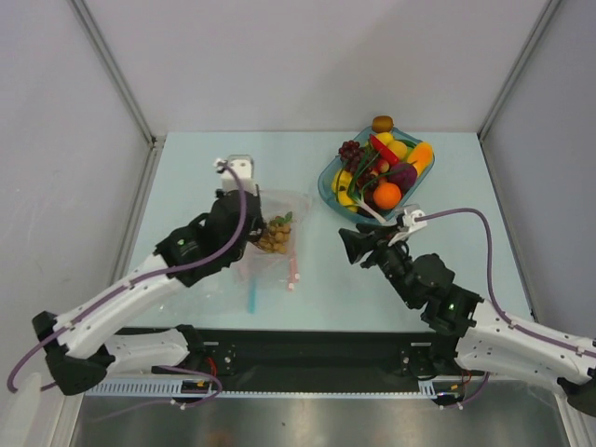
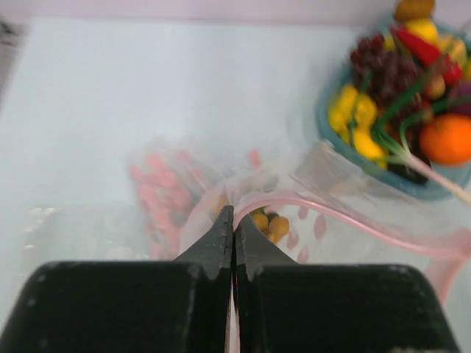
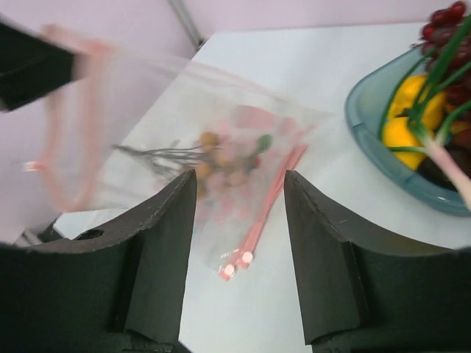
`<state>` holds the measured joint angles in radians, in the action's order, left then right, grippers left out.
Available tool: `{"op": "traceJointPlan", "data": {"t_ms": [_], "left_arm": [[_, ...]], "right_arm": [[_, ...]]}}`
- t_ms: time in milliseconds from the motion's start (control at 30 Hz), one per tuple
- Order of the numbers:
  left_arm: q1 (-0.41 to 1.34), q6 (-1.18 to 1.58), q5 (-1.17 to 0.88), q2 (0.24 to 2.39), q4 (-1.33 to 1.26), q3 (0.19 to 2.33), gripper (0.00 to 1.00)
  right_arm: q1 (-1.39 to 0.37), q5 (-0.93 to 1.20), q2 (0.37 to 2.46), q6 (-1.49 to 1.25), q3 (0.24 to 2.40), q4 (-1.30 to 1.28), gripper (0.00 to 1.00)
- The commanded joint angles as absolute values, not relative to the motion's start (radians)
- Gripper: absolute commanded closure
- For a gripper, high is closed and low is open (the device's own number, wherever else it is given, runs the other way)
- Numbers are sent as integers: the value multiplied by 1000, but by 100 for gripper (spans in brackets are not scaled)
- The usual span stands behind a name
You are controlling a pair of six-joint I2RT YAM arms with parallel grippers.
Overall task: Place the food in the zip-top bag and seal the zipper
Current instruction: Place the fake fruit in the zipper food storage bag, then pick up the fake vegetable from the bin.
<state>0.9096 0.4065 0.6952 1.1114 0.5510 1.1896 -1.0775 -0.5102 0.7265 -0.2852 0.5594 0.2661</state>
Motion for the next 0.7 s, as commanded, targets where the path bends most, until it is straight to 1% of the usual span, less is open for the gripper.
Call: {"op": "traceJointPlan", "data": {"t_ms": [0, 67, 100, 133, 200, 233, 267, 300, 400, 433, 467, 533, 567, 667], "left_arm": [[974, 428, 1118, 971, 584, 1184, 100], [1053, 367, 1253, 919, 525, 1145, 100], [1075, 330, 1357, 911, 491, 1131, 100], [1091, 272, 1391, 905, 456, 1120, 100], [1104, 233, 1404, 931, 391, 1095, 99], [1104, 218, 1391, 951, 374, 1092, 96], [1103, 206, 1381, 975, 370, 1092, 95], [1101, 215, 1367, 1042, 383, 1112, 95], [1077, 279, 1269, 1188, 485, 1176, 97], [1065, 314, 1181, 1228, 533, 1195, 99], [1048, 330, 1128, 1261, 557, 1212, 100], [1003, 342, 1005, 1348, 571, 1246, 100], [993, 342, 901, 1371, 566, 1252, 100], [968, 350, 815, 1445, 565, 1269, 100]], "right_arm": [[-1026, -586, 700, -319, 561, 236, 44], [-968, -586, 706, -347, 568, 190, 44], [-947, -568, 710, -377, 575, 177, 44], [-904, -552, 722, -388, 577, 154, 45], [-862, -520, 738, -416, 584, 130, 45], [-839, -488, 747, -438, 592, 111, 46], [-806, -473, 753, -448, 594, 103, 46], [-787, -447, 758, -454, 595, 95, 46], [-730, -439, 770, -480, 600, 63, 46], [-721, -443, 773, -485, 603, 46, 46], [-707, -446, 776, -489, 604, 37, 45], [-675, -446, 785, -489, 610, 15, 44], [-663, -448, 790, -488, 617, 6, 43], [-611, -440, 830, -480, 636, -38, 40]]}}
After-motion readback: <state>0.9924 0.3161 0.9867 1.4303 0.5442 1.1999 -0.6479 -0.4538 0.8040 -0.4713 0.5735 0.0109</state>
